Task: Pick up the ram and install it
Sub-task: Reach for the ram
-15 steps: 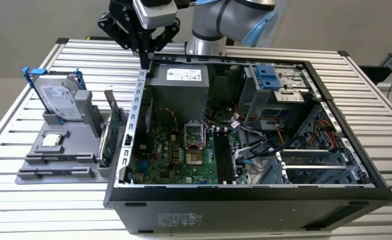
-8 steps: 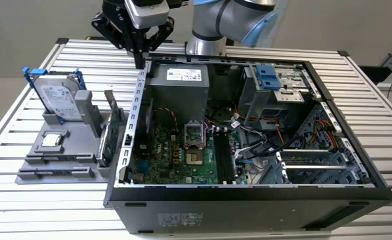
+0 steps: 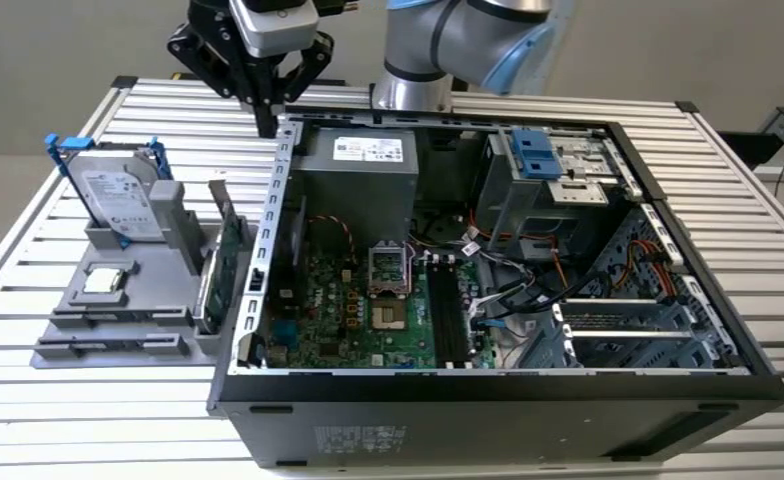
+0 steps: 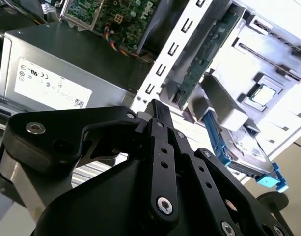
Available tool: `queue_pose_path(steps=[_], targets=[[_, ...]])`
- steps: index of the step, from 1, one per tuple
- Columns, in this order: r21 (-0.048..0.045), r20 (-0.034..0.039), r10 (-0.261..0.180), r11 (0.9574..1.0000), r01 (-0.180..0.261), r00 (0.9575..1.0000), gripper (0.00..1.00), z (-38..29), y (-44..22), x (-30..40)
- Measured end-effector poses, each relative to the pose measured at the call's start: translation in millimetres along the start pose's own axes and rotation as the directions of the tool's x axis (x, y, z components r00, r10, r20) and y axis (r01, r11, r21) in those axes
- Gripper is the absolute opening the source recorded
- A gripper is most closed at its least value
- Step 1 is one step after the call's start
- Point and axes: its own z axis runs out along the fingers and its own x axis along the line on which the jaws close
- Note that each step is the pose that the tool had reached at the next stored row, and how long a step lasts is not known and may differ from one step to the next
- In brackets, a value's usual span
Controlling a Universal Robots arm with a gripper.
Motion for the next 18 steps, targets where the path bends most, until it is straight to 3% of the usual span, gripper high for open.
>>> queue_pose_path(steps=[18], targets=[[0.0, -0.0001, 0.0, 1.0, 0.0, 1.0, 0.0, -0.6, -1.9, 27.5]])
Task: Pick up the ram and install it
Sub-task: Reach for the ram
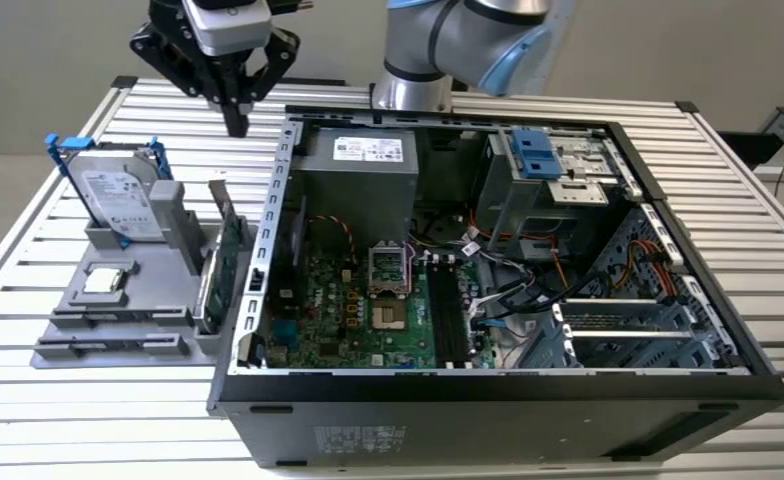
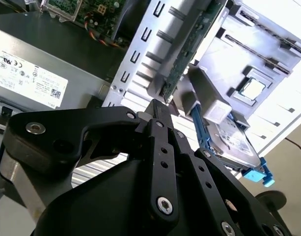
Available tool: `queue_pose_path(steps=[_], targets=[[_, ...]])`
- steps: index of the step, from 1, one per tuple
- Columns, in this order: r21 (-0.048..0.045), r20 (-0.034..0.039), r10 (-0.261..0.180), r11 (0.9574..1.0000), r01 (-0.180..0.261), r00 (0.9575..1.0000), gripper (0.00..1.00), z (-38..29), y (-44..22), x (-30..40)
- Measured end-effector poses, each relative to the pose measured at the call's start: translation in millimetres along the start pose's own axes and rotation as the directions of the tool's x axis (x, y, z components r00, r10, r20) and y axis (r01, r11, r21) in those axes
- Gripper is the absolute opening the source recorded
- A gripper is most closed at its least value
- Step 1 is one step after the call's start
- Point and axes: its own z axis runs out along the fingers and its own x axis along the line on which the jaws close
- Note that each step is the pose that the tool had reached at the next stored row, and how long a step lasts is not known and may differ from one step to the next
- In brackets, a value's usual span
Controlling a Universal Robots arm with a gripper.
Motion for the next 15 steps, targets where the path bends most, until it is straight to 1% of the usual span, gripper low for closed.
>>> queue_pose_path(steps=[15], targets=[[-0.0005, -0.0011, -0.023, 0.9997, 0.023, 0.9997, 0.0, -0.6, -2.0, 28.9]])
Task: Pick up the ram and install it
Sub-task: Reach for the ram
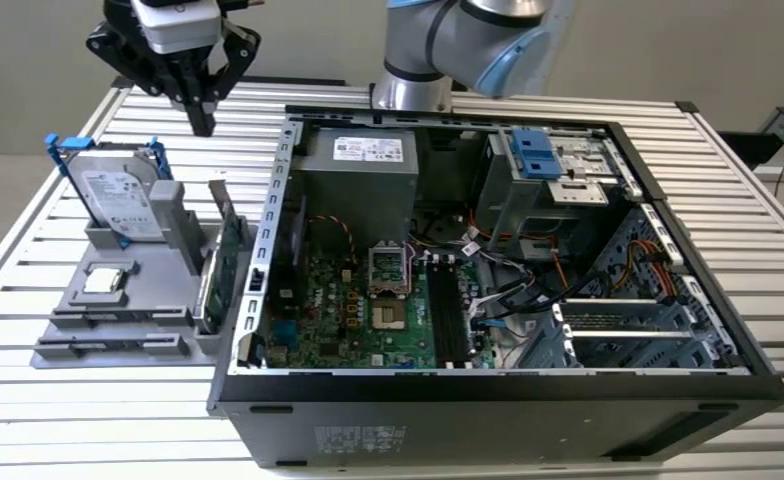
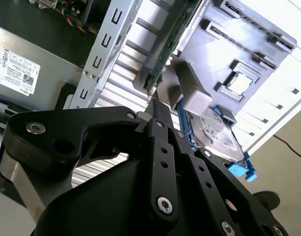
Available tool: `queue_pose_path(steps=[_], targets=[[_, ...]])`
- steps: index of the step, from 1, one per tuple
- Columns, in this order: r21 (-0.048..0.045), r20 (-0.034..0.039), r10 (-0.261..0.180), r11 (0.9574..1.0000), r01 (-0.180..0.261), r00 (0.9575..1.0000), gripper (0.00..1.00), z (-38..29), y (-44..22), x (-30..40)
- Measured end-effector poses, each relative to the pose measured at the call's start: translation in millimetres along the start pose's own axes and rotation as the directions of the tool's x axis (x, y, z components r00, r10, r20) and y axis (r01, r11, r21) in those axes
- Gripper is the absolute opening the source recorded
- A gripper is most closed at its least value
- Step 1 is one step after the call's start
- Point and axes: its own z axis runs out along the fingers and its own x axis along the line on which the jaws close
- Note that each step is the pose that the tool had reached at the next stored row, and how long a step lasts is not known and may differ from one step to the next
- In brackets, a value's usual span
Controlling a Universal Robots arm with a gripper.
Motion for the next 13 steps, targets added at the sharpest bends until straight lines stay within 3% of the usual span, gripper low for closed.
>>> queue_pose_path(steps=[13], targets=[[-0.0005, -0.0014, -0.024, 0.9997, 0.024, 0.9997, 0.0, -0.5, -1.1, 22.5]])
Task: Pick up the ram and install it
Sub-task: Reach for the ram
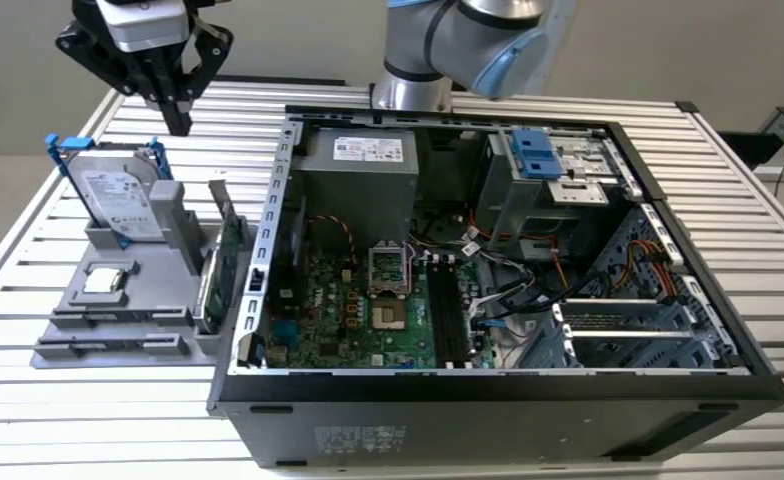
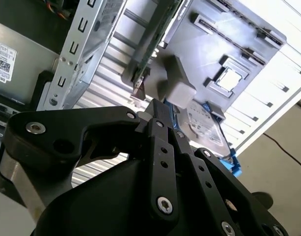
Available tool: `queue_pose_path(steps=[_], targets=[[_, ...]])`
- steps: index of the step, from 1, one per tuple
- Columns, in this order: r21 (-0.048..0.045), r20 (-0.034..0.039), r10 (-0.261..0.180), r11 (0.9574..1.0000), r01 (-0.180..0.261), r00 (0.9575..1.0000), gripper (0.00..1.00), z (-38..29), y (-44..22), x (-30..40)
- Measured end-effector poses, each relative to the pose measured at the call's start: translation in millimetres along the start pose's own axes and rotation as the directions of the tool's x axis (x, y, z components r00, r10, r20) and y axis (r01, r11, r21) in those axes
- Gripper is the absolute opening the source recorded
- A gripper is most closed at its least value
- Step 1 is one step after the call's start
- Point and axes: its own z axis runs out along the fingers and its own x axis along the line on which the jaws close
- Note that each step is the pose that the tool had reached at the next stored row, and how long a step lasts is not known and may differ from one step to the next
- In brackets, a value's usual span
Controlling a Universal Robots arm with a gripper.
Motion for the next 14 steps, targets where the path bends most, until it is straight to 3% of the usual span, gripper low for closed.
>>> queue_pose_path(steps=[14], targets=[[-0.0004, -0.0019, -0.021, 0.9998, 0.021, 0.9998, 0.0, -0.5, -0.5, 23.1]])
